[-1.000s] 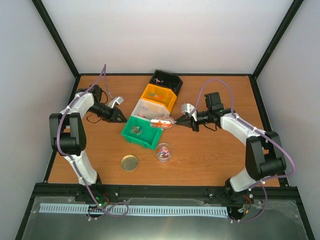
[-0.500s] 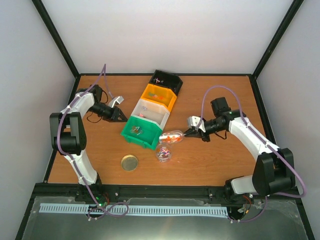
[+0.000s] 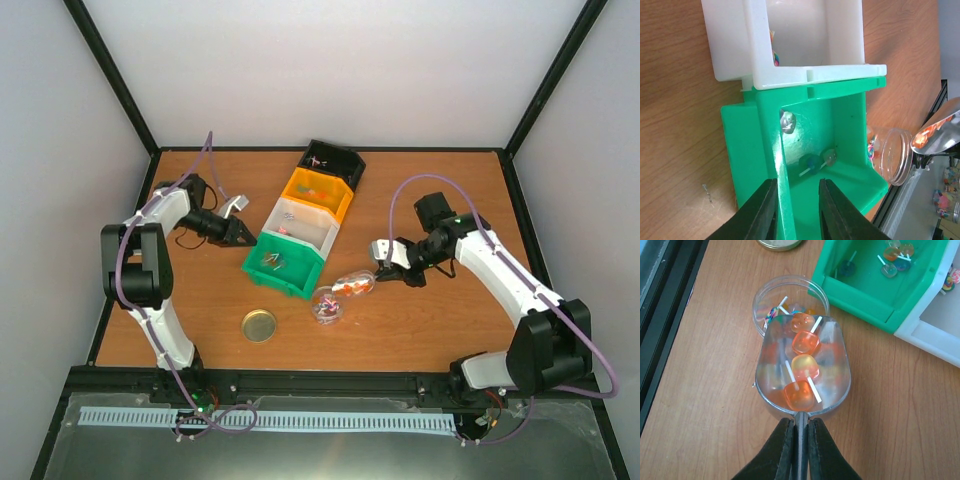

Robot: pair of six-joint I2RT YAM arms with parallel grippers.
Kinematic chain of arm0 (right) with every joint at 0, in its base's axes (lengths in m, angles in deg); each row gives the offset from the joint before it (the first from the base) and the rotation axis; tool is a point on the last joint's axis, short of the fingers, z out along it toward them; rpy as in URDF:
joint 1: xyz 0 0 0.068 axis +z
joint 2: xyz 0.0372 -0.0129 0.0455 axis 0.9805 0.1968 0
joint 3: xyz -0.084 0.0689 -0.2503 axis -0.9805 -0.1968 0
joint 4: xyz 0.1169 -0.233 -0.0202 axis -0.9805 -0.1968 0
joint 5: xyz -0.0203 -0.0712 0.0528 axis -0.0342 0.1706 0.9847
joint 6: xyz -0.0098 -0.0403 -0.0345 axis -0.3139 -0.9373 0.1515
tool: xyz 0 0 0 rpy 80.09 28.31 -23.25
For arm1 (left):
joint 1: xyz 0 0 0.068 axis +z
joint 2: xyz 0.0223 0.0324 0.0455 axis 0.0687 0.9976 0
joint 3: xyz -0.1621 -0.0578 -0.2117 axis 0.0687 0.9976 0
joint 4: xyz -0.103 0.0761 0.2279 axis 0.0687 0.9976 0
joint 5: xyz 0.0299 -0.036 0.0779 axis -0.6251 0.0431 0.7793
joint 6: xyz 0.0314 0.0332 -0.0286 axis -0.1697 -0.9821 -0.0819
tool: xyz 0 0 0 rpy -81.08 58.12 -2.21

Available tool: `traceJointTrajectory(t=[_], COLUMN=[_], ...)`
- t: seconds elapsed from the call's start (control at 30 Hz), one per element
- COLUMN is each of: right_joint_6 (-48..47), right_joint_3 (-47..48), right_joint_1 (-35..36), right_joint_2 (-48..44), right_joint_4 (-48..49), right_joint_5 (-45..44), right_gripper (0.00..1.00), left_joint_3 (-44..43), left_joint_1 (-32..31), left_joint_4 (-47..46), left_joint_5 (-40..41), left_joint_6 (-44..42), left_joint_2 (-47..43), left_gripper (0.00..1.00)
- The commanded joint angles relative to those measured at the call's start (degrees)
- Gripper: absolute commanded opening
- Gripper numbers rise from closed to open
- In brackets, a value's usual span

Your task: Pack the candies

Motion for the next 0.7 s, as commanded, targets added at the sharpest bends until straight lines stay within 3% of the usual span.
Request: traceJointTrajectory(t=[0.0, 0.3, 0.67], right_joint_6=[2.20, 7.78, 8.72], right_joint_3=[2.72, 6.96, 11.28], right_joint_1=[3.26, 8.59, 10.90], right_joint_2=[-0.75, 0.85, 0.51], right_joint_4=[-2.81, -4.46, -9.72], right_joint_5=[-5.51, -13.80, -17.48], right_gripper=[0.03, 0.03, 0.03], left_joint_3=[0.15, 0.67, 2.38], left_joint_1=[0.44, 0.44, 0.44], left_joint_4=[-2.10, -4.31, -6.63], left_joint_5=[-2.04, -3.04, -3.65], left_joint_6=[-0.29, -0.20, 0.31], left_joint_2=[0.94, 1.79, 2.36], left_gripper=[0.26, 0.26, 0.26])
